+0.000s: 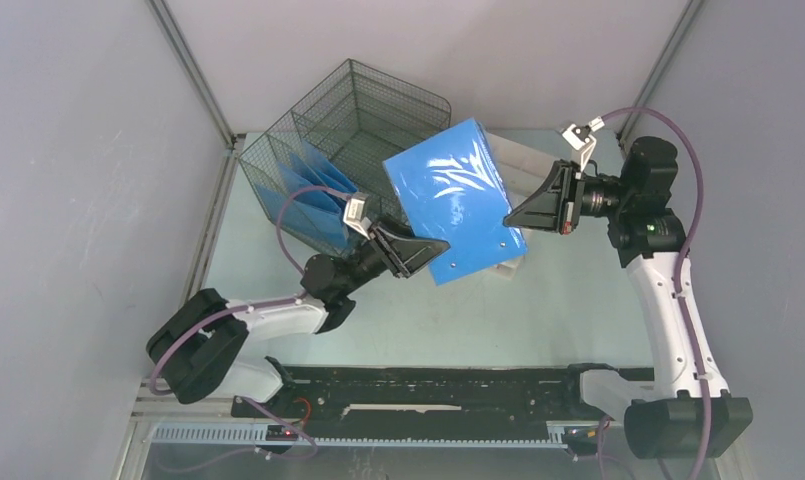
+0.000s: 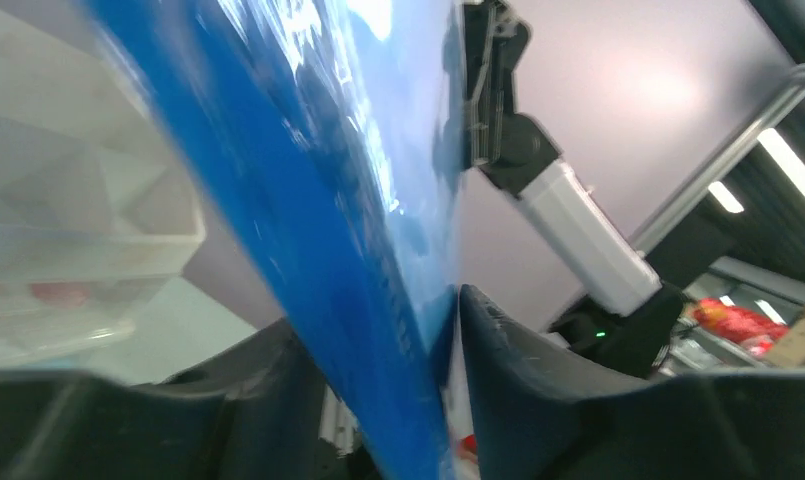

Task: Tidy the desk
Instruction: Place the folder in the storage box.

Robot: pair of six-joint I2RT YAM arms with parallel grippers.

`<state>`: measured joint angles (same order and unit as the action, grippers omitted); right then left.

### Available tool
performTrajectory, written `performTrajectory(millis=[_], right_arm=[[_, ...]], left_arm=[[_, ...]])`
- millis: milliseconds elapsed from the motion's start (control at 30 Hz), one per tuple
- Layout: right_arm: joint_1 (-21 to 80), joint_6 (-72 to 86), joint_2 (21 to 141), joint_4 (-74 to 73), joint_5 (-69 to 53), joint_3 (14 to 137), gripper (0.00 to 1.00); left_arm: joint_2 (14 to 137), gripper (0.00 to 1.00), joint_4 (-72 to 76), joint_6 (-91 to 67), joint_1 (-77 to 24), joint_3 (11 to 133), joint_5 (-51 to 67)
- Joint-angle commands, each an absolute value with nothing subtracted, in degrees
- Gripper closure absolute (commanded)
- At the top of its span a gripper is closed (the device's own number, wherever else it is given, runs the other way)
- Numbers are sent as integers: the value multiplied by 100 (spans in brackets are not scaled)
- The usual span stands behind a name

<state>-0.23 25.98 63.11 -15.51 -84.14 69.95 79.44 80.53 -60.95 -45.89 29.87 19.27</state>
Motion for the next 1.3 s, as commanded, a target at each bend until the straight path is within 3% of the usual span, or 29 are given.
performTrajectory(millis=[0,100,167,200,300,367,467,767,1000,1267], right_arm=[[199,2321,6359,-1511,-8511,6849,100],[247,2221,6418,-1507,-8517,6768,100],[274,1997,6433,-1709,-8468,6762,100],[291,1806,6415,-1803,-8391,6765,92],[343,607,6250,-2696,-7785,6761,41],[387,-338,6058,-3364,-7214,6791,16],[336,-1224,5723,-3981,-6591,6787,1],[-909,-1477,5004,-3860,-7510,6081,0],[-959,-948,4709,-3180,-7401,5675,0],[-886,-785,4588,-2990,-7224,5565,0]], left_arm=[[7523,64,8301,-5747,-4600,3030,2247],[7251,91,8298,-5554,-4599,2796,2216],[7083,100,8283,-5466,-4605,2601,2096],[6988,100,8258,-5424,-4605,2493,2015],[6583,100,7877,-5184,-4597,2202,1599],[6218,100,7498,-5014,-4592,2022,1324],[5437,100,6651,-4596,-4534,1808,937],[4451,100,4488,-4224,-3671,2461,600],[5163,100,3315,-4818,-2979,3787,205],[5957,100,2819,-5184,-2803,4908,-1267]])
